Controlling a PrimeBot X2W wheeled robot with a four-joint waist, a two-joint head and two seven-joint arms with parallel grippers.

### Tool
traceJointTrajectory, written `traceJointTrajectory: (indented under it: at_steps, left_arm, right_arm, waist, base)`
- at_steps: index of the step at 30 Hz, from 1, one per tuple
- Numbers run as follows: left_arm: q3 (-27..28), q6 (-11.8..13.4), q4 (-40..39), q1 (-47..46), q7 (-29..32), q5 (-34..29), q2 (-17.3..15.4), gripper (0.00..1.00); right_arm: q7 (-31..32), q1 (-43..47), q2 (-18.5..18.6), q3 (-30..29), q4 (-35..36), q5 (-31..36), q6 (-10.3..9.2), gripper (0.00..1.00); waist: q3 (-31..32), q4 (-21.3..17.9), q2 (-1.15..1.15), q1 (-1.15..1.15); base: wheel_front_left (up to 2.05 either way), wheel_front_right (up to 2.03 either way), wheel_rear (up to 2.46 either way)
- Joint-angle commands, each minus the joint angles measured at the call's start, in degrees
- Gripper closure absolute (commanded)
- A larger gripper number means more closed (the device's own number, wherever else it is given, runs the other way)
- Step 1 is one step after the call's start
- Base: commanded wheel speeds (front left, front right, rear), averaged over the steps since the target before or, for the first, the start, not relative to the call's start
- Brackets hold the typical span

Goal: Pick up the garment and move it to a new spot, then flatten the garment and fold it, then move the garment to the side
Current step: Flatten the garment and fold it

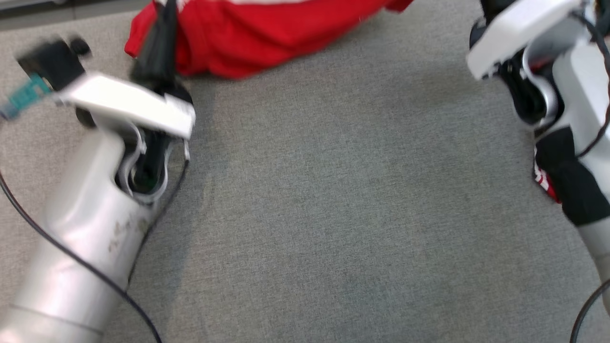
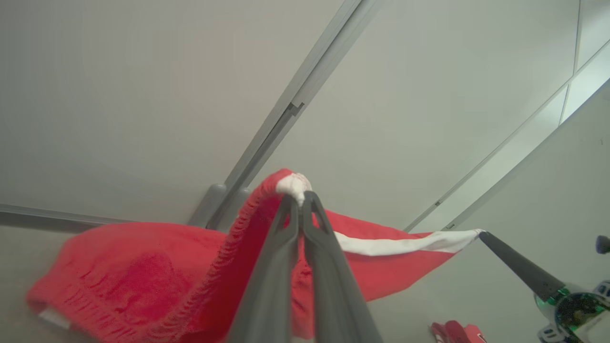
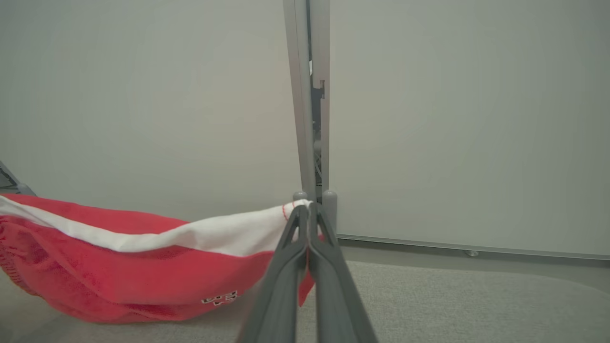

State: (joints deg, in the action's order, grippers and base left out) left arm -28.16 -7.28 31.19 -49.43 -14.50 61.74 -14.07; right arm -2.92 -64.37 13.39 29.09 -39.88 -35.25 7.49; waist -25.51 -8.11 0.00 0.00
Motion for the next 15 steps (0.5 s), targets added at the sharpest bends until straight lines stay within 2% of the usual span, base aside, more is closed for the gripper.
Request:
traceJointTrajectory:
  at_steps: [1, 8, 12, 15]
  left_arm:
    - [0.1, -0.3, 0.1, 1.1, -0.4, 0.1, -0.7, 1.0]
    - [3.2, -0.3, -2.9, 13.6, -0.7, 1.0, 1.8, 1.0]
    - [-1.8, -0.3, -5.0, 18.6, -0.7, 2.4, 2.0, 1.0]
    - [-5.5, -0.2, -6.2, 21.4, -0.7, 3.7, 0.5, 1.0]
  right_arm:
    - [-0.4, 1.0, 0.4, 0.1, 0.8, -1.4, 0.01, 1.0]
    - [0.5, 14.3, 6.9, 4.2, 8.4, -8.3, 0.02, 1.0]
    - [3.6, 22.6, 12.6, 6.0, 14.5, -10.0, 0.01, 1.0]
    - [7.0, 28.8, 15.9, 6.1, 20.0, -11.4, 0.01, 1.0]
  waist:
    - [0.8, -0.1, 0.0, 0.0]
    - [6.6, 1.8, 0.0, 0.0]
    - [10.5, 3.5, 0.0, 0.0]
    - [13.0, 4.3, 0.0, 0.0]
  base:
    - [0.0, 0.0, 0.0]
    - [0.0, 0.0, 0.0]
    - [0.0, 0.0, 0.0]
    - [0.0, 0.0, 0.0]
